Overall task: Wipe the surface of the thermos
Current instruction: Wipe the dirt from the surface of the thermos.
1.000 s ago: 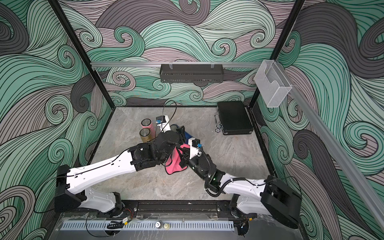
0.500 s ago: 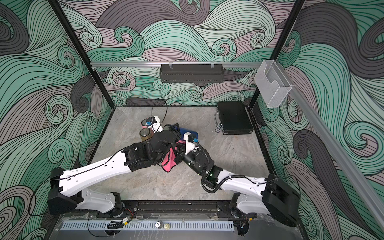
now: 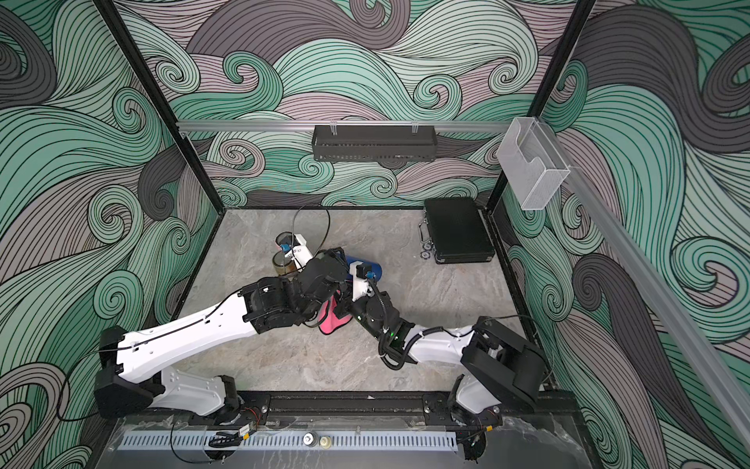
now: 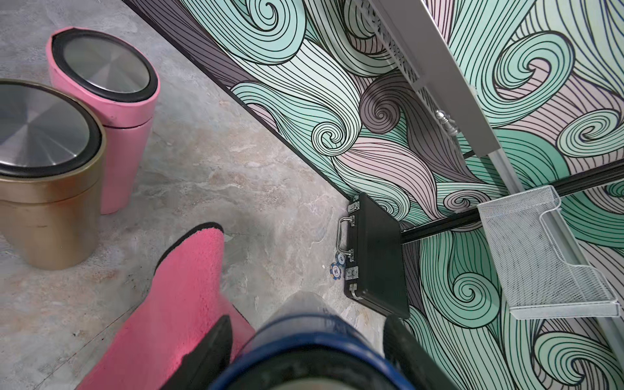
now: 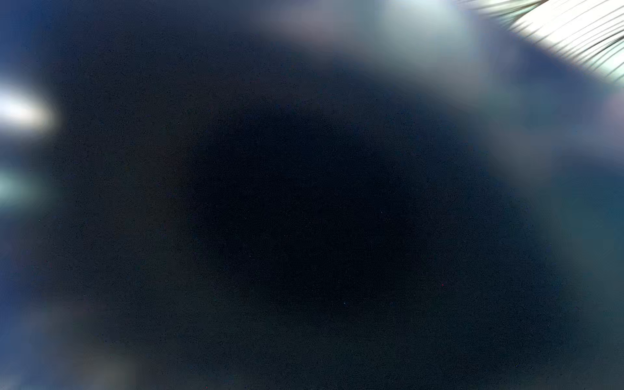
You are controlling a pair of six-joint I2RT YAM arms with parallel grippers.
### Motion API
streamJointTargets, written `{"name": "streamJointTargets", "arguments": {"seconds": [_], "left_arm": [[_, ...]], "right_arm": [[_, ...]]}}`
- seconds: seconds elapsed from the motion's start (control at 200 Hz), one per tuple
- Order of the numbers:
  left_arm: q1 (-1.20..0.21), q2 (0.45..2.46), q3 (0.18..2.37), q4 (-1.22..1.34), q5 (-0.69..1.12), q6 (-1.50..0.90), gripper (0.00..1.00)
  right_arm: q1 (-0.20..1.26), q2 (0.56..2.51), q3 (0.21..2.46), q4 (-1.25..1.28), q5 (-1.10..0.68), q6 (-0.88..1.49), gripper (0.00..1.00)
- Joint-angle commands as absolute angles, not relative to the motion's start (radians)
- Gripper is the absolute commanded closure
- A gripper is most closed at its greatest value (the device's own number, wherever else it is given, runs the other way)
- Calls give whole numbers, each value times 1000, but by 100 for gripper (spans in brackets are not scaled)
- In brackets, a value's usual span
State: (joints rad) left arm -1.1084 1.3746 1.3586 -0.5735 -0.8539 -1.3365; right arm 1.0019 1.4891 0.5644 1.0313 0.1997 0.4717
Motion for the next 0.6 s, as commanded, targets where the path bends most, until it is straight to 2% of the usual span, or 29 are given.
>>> {"name": "streamJointTargets", "arguments": {"seconds": [0.0,0.24,0.59], "left_arm": [[-1117,1336,1365,-589,-882,-1340,100],[-1112,1323,1339,-572,-920,-1337,100],[-1111,1290,1327,-566,-909,-1313,100]], "right_arm": [[1000,1469,659,1097,178,458,100],[1030,1399,655,1074,181,426,100],[931,1513,470,1235,274,515,100]]}}
